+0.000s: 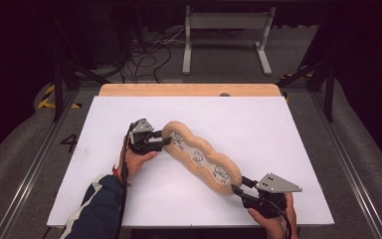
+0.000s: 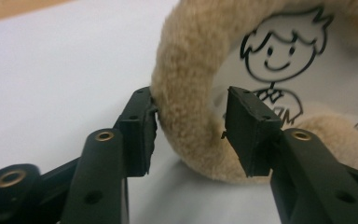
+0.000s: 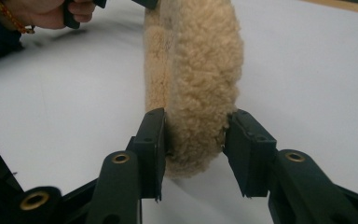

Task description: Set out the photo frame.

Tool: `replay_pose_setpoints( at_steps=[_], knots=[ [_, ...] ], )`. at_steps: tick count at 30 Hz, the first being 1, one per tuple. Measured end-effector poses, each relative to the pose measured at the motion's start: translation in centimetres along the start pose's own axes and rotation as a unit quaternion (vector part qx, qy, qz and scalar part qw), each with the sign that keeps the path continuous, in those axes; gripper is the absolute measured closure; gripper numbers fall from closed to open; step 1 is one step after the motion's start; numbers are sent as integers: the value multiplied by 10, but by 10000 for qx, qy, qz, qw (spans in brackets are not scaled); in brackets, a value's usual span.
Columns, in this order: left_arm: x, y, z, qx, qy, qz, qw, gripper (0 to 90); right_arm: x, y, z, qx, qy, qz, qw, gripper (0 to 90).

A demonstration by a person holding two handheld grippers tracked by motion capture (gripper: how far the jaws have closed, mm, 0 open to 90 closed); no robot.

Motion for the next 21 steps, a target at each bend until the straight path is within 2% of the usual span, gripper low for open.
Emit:
replay_pose_setpoints(
  at_steps=[2,3,4,7,9,10,21],
  knots=[
    [1,0,1,27,19,-6,10000,526,2,1,0,0,-6,55,10000,593],
    [2,-1,0,69,-102,3,9999,509,3,2,0,-9,-27,82,10000,601],
    [2,-3,2,61,-138,-33,9999,500,4,3,1,-40,0,127,9999,629],
    [2,-5,3,103,-152,-13,9998,516,5,3,1,-63,0,130,9999,645],
    [1,-3,-1,188,-115,-23,9998,621,5,3,1,-84,21,125,9999,654],
    [1,-1,-3,180,-198,-35,9996,663,5,3,1,-80,3,130,9999,656],
    [-1,6,-2,163,-338,-181,9991,687,5,3,5,-132,-19,128,9998,666]
  ],
)
Point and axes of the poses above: each handheld gripper's, and its own axes: y roughly backward along the jaws, x roughly out of its top, z roughly to its right, the point moved 10 cm from there along -y, roughly forward along the jaws, and after that the axes turned 11 degrees about z, right-handed, at the moved point
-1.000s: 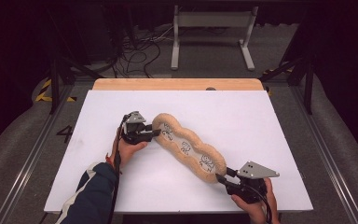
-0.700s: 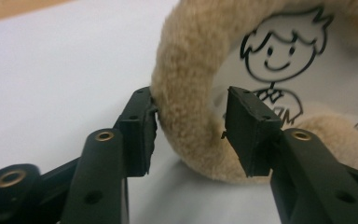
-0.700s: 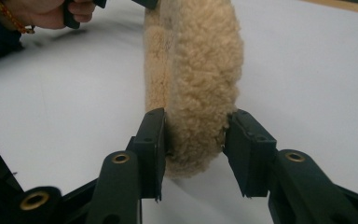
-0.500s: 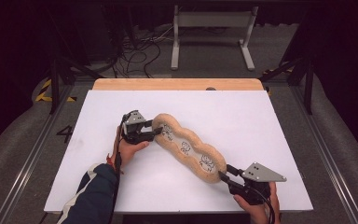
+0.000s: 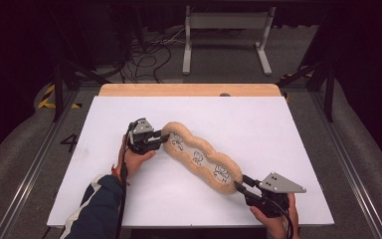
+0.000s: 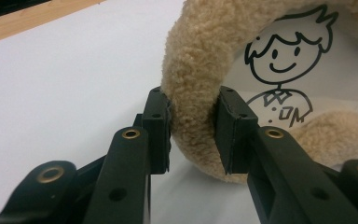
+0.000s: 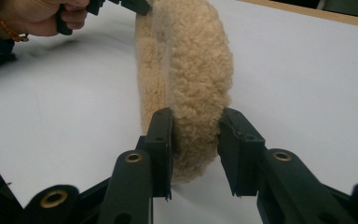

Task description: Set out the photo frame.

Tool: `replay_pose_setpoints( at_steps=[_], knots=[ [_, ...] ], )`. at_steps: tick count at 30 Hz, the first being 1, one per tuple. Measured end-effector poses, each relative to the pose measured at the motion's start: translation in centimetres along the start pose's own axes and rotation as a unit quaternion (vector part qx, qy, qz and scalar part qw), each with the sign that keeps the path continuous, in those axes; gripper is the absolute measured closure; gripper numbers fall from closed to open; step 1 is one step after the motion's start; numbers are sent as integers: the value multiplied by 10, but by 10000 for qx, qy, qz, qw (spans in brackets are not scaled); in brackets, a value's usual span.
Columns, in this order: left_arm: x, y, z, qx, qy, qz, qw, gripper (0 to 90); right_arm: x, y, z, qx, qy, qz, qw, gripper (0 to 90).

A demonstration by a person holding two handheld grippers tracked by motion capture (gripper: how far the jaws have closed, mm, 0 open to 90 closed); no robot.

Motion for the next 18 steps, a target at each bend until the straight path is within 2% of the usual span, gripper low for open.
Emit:
replay_pose_setpoints(
  at_steps=[8,12,16,18],
  knots=[
    [-4,11,3,-2,23,-83,10000,675,0,-1,7,-82,-21,33,10000,679],
    [-6,15,4,-8,-37,-86,10000,669,0,-1,9,-109,-28,46,9999,682],
    [-5,17,3,-33,22,8,10000,644,0,-1,9,-123,-25,67,9999,672],
    [-1,18,2,23,80,145,9999,574,2,1,9,-117,-66,136,9998,657]
  ],
)
Point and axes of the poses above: each handheld gripper's, and its own axes: y roughly backward along the jaws, x roughly out of its top, z roughly to its right, the point moved 10 cm from there along -y, roughly forward along the jaws, and after that the axes turned 11 degrees about z, right-handed, at the moved point
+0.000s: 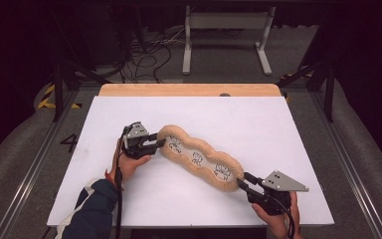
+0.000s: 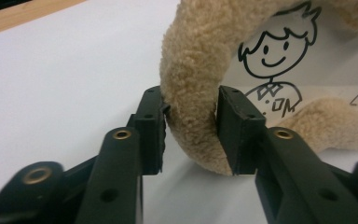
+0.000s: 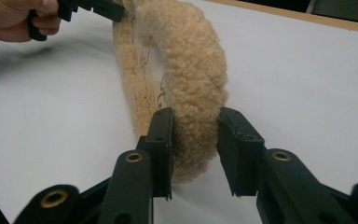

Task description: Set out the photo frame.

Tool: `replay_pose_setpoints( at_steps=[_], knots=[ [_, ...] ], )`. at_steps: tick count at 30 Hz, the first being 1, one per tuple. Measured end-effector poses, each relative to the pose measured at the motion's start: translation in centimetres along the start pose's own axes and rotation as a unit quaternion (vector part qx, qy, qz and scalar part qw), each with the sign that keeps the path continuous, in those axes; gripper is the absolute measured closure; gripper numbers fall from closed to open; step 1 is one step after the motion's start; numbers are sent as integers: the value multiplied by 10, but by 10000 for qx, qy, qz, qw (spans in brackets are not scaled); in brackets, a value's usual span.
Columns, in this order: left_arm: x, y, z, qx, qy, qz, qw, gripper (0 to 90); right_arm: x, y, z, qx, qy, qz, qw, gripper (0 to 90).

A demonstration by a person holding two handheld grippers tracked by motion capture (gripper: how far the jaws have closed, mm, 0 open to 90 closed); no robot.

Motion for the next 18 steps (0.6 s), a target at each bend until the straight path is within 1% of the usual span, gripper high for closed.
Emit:
replay_pose_setpoints(
  at_steps=[1,2,3,5,6,7,8,10,12,13,14,16,17,18],
  knots=[
    [4,1,-1,20,31,128,9999,550,1,1,1,-27,22,39,10000,657],
    [4,1,-1,20,31,128,9999,533,1,1,1,-27,22,39,10000,657],
    [6,0,-2,45,13,195,9998,533,2,1,1,-23,1,53,10000,655],
    [6,-2,-2,42,-11,190,9998,504,2,1,1,-67,24,60,10000,653],
    [6,-4,-2,99,-16,187,9998,495,2,1,0,-60,18,65,10000,653],
    [6,-6,-1,62,6,178,9998,494,2,0,0,-49,44,41,10000,653],
    [6,-7,1,-12,-17,190,9998,536,1,0,0,-68,43,30,10000,657],
    [6,-9,4,-56,-97,145,9998,583,-1,-1,0,-69,27,2,10000,661],
    [5,-7,3,-17,-128,108,9999,623,-2,-2,0,-87,48,-24,9999,671],
    [5,-6,2,-34,-137,117,9998,650,-2,-3,0,-90,35,-33,9999,673],
    [4,-5,1,-63,-84,112,9999,665,-3,-3,0,-91,18,-31,10000,676],
    [4,-4,1,-69,-102,103,9999,673,-3,-3,0,-84,18,-25,10000,681],
    [4,-3,1,-58,-147,74,9998,677,-3,-3,1,-66,9,-18,10000,683],
    [3,-3,2,-45,-135,66,9999,678,-3,-3,2,-77,4,-11,10000,684]
  ],
)
Point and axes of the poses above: each handheld gripper's, and its own axes: y roughly backward along the jaws, x roughly out of its top, z roughly to its right, the point moved 10 cm from there along -y, roughly forward along the jaws, and after that the axes turned 11 degrees about z, right-handed, at the moved point
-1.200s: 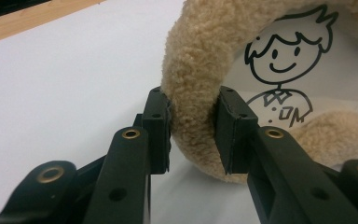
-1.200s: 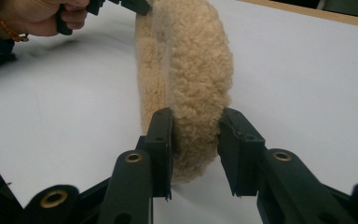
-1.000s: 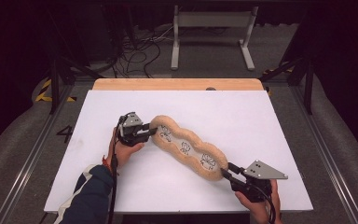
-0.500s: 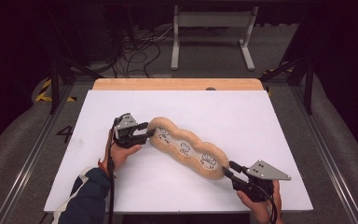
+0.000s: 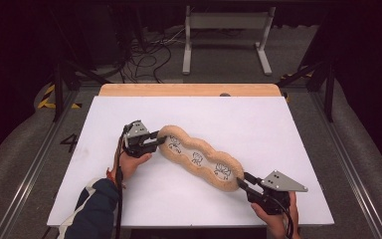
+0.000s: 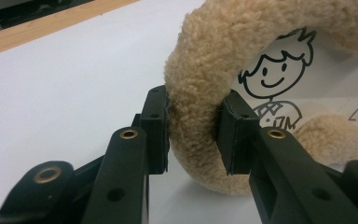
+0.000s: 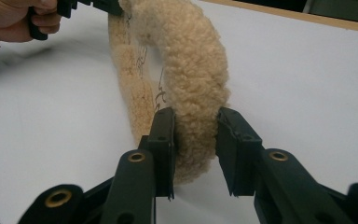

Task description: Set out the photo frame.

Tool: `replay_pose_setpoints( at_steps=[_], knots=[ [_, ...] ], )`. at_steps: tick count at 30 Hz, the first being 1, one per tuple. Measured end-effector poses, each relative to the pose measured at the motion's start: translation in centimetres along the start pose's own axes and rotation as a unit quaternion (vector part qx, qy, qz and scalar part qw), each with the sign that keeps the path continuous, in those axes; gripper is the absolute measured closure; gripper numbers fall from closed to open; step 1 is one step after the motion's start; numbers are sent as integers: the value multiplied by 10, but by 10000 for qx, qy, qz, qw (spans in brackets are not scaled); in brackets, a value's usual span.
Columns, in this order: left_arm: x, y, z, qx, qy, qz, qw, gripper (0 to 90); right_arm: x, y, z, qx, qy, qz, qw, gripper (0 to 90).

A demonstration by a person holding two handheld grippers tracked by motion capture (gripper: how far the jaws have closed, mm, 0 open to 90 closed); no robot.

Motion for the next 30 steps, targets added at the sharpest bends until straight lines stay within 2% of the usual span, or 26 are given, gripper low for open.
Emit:
replay_pose_setpoints(
  at_steps=[8,19,30],
  knots=[
    [-2,7,1,-47,-56,-54,10000,686,0,-2,6,-50,42,5,10000,687],
    [-6,17,7,-131,-19,-107,9999,682,2,-6,18,-129,67,-3,9999,688],
    [-10,26,12,-122,-78,-146,9998,673,3,-10,26,-206,63,3,9998,685]
  ],
)
Point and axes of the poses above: each handheld gripper's, and its own axes: y roughly backward along the jaws, x roughly out of its top, z roughly to its right, the point moved 10 cm from there along -y, roughly forward along the jaws, and after that the axes turned 11 degrees about z, right-handed, at the moved point
